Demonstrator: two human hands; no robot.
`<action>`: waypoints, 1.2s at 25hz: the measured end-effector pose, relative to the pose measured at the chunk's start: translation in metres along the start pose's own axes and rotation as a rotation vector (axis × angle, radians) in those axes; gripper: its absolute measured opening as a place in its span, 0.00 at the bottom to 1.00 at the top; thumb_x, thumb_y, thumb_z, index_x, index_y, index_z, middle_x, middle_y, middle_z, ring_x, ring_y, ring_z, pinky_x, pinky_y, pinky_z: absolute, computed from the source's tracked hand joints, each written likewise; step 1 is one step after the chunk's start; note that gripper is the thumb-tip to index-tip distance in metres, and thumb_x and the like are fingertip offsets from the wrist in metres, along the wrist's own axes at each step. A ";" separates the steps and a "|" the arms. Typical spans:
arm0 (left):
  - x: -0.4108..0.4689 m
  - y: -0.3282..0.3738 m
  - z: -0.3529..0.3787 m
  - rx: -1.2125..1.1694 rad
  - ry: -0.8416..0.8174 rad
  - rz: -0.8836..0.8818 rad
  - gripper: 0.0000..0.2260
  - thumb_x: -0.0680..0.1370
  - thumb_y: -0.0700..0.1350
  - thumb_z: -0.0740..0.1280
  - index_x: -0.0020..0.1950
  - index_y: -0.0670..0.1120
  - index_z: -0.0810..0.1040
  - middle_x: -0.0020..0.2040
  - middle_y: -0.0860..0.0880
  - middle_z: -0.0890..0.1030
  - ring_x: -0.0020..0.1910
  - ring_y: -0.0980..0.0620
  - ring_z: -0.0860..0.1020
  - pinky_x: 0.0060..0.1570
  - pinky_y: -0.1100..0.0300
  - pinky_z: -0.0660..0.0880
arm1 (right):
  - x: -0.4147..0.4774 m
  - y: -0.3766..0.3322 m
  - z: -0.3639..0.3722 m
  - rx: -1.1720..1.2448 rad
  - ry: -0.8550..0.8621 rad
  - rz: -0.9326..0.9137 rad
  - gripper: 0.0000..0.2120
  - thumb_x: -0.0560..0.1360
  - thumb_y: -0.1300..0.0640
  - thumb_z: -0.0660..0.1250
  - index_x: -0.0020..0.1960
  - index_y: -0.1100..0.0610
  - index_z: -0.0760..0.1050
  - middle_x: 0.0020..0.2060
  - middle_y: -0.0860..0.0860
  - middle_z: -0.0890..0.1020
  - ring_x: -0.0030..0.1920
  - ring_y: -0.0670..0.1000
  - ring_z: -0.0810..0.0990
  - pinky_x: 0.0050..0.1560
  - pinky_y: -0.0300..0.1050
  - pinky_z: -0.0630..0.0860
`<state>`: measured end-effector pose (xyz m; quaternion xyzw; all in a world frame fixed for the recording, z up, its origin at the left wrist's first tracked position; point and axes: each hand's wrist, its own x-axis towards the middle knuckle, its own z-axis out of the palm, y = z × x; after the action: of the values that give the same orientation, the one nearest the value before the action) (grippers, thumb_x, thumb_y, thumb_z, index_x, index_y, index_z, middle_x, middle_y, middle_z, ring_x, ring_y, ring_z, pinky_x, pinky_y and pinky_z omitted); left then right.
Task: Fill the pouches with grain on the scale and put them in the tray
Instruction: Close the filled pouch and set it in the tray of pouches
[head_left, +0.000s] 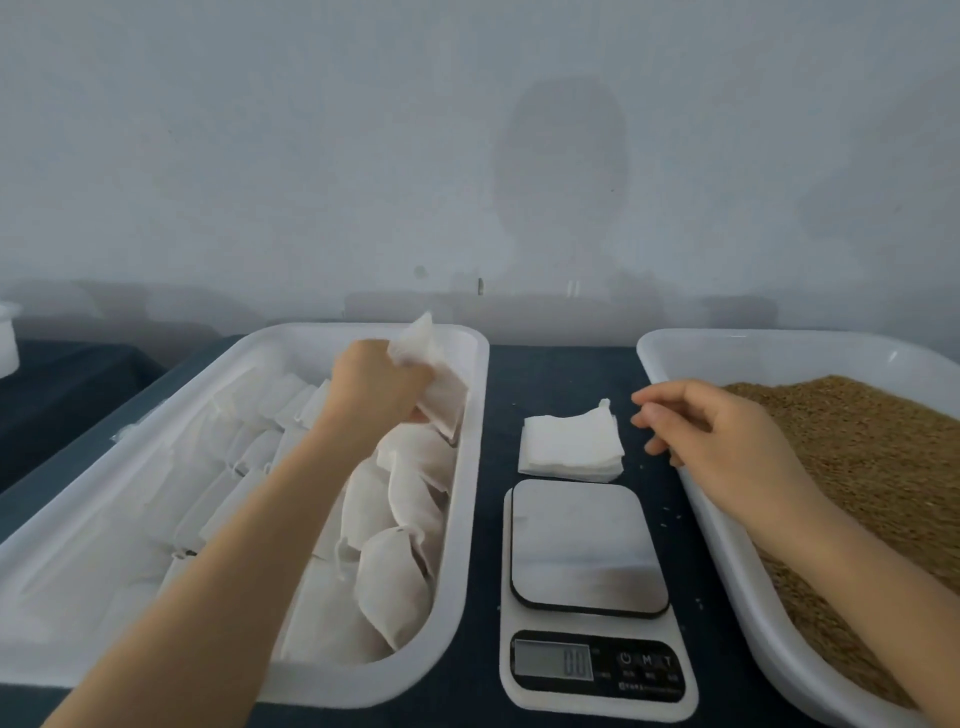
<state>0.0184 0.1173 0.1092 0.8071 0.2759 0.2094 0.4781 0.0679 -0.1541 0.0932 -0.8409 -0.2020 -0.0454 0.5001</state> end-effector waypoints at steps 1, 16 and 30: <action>0.001 -0.006 0.002 0.038 -0.027 -0.044 0.03 0.73 0.38 0.67 0.43 0.38 0.79 0.41 0.39 0.83 0.34 0.45 0.84 0.40 0.50 0.82 | 0.000 0.000 0.000 0.003 0.004 -0.002 0.07 0.77 0.58 0.64 0.52 0.51 0.79 0.41 0.45 0.83 0.37 0.40 0.80 0.44 0.41 0.76; -0.004 -0.029 0.038 0.525 -0.154 -0.148 0.12 0.75 0.45 0.70 0.37 0.40 0.72 0.34 0.45 0.77 0.31 0.51 0.76 0.28 0.63 0.73 | 0.001 0.003 -0.002 0.000 -0.009 0.009 0.09 0.78 0.61 0.62 0.50 0.50 0.79 0.41 0.43 0.83 0.37 0.39 0.80 0.41 0.39 0.76; 0.004 -0.020 0.008 0.469 -0.018 -0.131 0.11 0.79 0.44 0.65 0.52 0.37 0.70 0.45 0.38 0.78 0.43 0.37 0.82 0.45 0.49 0.79 | 0.003 0.005 -0.004 -0.012 -0.002 0.002 0.11 0.78 0.60 0.62 0.47 0.46 0.78 0.39 0.42 0.82 0.36 0.39 0.80 0.34 0.28 0.70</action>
<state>0.0210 0.1221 0.0881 0.8783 0.3645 0.1007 0.2926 0.0732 -0.1589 0.0920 -0.8440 -0.2012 -0.0452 0.4950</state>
